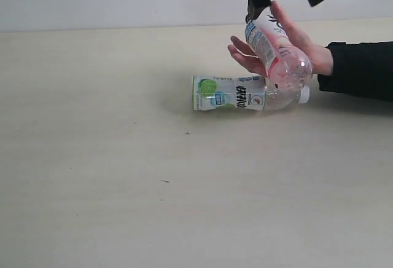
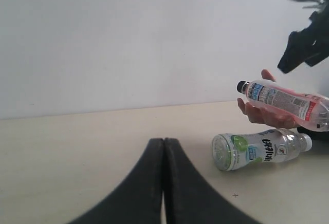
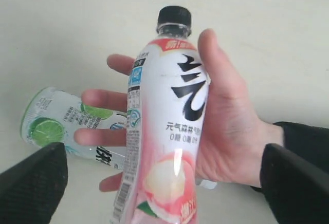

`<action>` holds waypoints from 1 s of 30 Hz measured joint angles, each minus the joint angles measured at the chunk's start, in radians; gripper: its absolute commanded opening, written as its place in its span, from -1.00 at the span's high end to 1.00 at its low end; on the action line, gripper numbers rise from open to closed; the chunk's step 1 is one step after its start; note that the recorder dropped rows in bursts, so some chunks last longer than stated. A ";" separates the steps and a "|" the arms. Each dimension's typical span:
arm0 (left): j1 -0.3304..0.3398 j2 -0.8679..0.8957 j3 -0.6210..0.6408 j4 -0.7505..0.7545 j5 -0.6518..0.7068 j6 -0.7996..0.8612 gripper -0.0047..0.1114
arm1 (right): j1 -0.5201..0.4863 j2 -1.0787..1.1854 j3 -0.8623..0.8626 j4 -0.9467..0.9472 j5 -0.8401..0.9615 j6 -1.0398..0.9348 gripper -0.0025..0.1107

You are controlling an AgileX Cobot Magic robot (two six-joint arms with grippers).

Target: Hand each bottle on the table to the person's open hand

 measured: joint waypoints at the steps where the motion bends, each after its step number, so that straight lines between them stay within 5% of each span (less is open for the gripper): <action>1: 0.000 0.000 0.000 0.000 0.000 0.000 0.92 | 0.000 -0.029 0.000 0.000 0.011 0.000 -0.52; 3: 0.000 0.000 0.000 0.000 0.000 0.000 0.92 | 0.000 -0.089 0.010 0.000 0.026 -0.017 -0.22; 7: 0.000 0.000 0.000 0.000 0.000 0.000 0.92 | 0.000 -0.215 0.115 0.000 0.016 -0.062 0.83; 8: 0.000 0.000 0.000 0.000 0.000 0.000 0.92 | 0.000 -0.254 0.162 -0.003 0.002 -0.067 0.94; 23: 0.000 0.000 0.000 0.000 0.000 0.000 0.92 | 0.000 -0.947 0.991 -0.123 -0.507 -0.083 0.96; 30: 0.000 0.000 0.000 0.000 0.000 0.000 0.92 | 0.000 -1.199 1.146 -0.094 -0.686 -0.084 0.96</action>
